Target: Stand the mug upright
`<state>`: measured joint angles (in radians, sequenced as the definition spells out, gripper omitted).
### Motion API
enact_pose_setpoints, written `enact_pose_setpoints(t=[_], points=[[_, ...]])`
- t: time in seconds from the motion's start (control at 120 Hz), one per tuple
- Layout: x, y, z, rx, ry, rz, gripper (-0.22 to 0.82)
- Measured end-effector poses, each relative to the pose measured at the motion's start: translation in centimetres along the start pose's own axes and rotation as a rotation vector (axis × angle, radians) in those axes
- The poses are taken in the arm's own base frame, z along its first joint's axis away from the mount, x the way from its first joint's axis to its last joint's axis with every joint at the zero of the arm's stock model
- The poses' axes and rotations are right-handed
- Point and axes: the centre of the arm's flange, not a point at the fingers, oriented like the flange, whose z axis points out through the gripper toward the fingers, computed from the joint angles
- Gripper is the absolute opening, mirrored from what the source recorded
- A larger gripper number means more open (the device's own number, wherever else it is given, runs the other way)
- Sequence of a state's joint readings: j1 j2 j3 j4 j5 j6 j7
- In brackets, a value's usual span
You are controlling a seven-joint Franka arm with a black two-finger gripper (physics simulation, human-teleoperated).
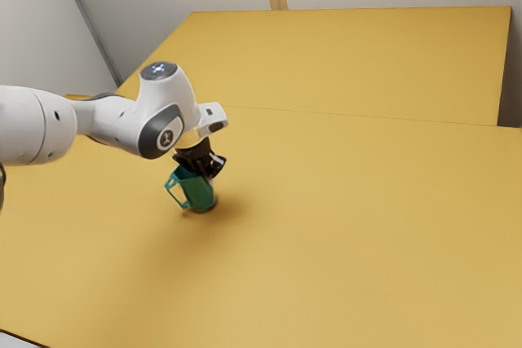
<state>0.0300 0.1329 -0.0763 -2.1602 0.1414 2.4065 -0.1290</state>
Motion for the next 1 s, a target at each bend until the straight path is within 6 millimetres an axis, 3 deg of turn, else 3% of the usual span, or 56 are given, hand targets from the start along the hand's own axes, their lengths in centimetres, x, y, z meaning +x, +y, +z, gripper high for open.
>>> enact_pose_setpoints(t=[0.067, 0.275, 0.467, 0.675, 0.825, 1.0], points=[[0.0, 0.0, 0.2, -0.001, 0.000, -0.005, -0.18], [0.1, -0.1, -0.8, -0.003, 0.013, -0.013, 0.26], [0.2, -0.3, -3.5, 0.001, 0.056, -0.014, 0.47], [0.4, -0.7, -8.4, 0.009, 0.119, -0.019, 0.55], [2.1, -1.1, -15.1, 0.028, 0.141, -0.026, 0.58], [3.0, 0.1, -20.9, 0.035, 0.122, -0.012, 0.59]])
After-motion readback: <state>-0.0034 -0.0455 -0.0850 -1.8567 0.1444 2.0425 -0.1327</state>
